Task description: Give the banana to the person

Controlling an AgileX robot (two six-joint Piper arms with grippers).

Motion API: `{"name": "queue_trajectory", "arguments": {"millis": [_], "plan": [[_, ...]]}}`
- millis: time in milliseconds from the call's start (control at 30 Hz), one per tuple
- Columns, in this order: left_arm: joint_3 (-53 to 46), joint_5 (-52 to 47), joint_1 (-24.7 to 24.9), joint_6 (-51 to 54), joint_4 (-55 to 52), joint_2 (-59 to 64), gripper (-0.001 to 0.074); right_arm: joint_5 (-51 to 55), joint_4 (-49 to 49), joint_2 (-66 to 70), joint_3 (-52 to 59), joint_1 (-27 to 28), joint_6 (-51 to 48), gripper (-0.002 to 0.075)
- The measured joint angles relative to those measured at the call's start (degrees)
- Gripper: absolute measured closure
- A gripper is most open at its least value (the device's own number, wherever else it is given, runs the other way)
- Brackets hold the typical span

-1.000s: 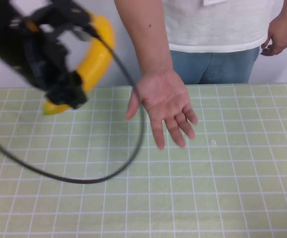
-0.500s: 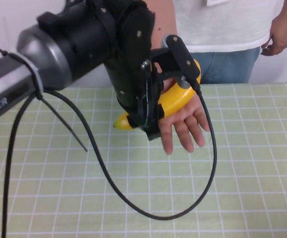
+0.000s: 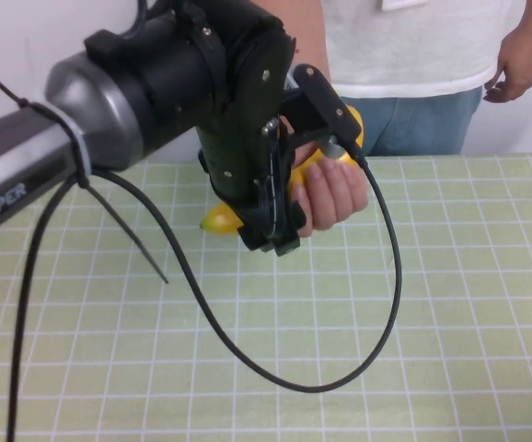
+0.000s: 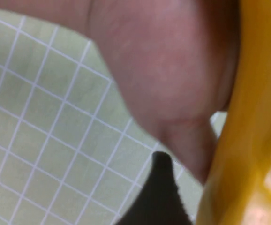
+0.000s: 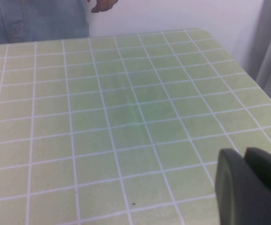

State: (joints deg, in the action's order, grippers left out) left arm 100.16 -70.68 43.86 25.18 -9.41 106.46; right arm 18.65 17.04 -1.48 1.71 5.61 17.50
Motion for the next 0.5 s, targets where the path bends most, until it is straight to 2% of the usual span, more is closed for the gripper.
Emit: {"name": "queue_trajectory", "arguments": {"millis": [133, 300, 367, 467, 500], "plan": [[0.60, -0.09, 0.00, -0.77, -0.23, -3.18, 0.0160, 0.00, 0.00, 0.00, 0.00, 0.00, 0.00, 0.0735], [0.64, -0.34, 0.00, -2.73, -2.33, -10.61, 0.0171, 0.00, 0.00, 0.00, 0.00, 0.00, 0.00, 0.0735], [0.64, -0.58, -0.15, -3.51, -2.36, -14.32, 0.0262, 0.00, 0.00, 0.00, 0.00, 0.00, 0.00, 0.0735], [-0.79, -0.58, -1.04, -3.63, -0.90, -20.80, 0.0540, 0.00, 0.00, 0.00, 0.00, 0.00, 0.00, 0.0735], [-1.92, -0.58, -1.48, -3.63, -0.65, -22.80, 0.0596, 0.00, 0.00, 0.00, 0.00, 0.00, 0.00, 0.0735]]}}
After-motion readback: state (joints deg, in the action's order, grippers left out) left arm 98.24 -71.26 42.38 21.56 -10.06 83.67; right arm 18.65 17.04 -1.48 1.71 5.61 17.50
